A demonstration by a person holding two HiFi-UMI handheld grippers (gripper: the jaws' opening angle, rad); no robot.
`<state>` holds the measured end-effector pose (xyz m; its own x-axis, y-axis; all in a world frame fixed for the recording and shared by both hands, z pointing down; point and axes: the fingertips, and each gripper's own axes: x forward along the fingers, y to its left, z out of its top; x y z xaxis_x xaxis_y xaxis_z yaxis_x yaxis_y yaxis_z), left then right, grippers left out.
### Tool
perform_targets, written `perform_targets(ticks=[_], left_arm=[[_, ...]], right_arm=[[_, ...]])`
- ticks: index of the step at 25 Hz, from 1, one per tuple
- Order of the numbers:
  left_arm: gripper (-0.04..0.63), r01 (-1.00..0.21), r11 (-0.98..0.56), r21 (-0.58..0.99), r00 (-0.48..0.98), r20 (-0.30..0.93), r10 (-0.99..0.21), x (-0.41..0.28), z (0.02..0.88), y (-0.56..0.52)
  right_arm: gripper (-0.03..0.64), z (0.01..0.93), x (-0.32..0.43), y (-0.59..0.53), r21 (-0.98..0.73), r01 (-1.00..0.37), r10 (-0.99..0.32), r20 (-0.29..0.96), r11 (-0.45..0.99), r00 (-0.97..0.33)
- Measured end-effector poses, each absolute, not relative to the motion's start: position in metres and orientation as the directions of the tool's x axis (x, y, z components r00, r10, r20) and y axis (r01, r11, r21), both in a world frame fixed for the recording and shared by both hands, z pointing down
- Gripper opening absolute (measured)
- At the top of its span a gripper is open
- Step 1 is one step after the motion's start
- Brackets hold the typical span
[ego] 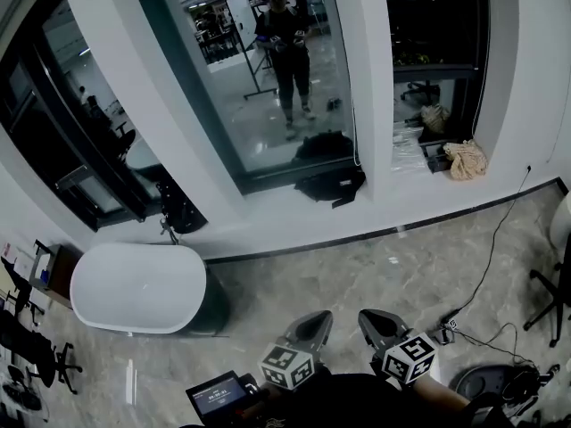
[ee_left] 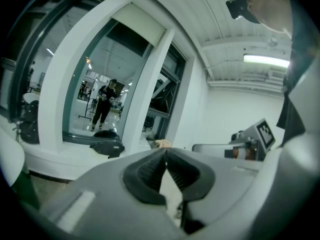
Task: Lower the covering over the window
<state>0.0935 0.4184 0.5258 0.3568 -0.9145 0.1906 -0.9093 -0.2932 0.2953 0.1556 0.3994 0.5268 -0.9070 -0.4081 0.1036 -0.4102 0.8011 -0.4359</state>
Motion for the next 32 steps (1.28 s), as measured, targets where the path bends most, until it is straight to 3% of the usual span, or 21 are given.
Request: perform_targets(ticks=[17,24,32], left_arm=[[0.005,-0.863,-0.38,0.333,0.447,0.154,-0.881,-0.08,0.522,0.235],[0.004,-0.856,-0.374,0.357,0.454,0.173,-0.874,-0.094,0.537,0.182],[0.005,-0.898,-0.288,0.334,0.36,0.18,-0.915,-0.078,0.534,0.067]], right_arm=[[0.008,0.508,-0.028,0.211,-0.406,-0.499,-0.52,0.066,0.766,-0.851],[0.008,0.517,-0.026,0.144,-0.417,-0.542,-0.561,0.088,0.729,-0.823],[0.008,0.51,0.004,0.002,-0.367,-0.549,-0.564,0.075,0.751,-0.823]])
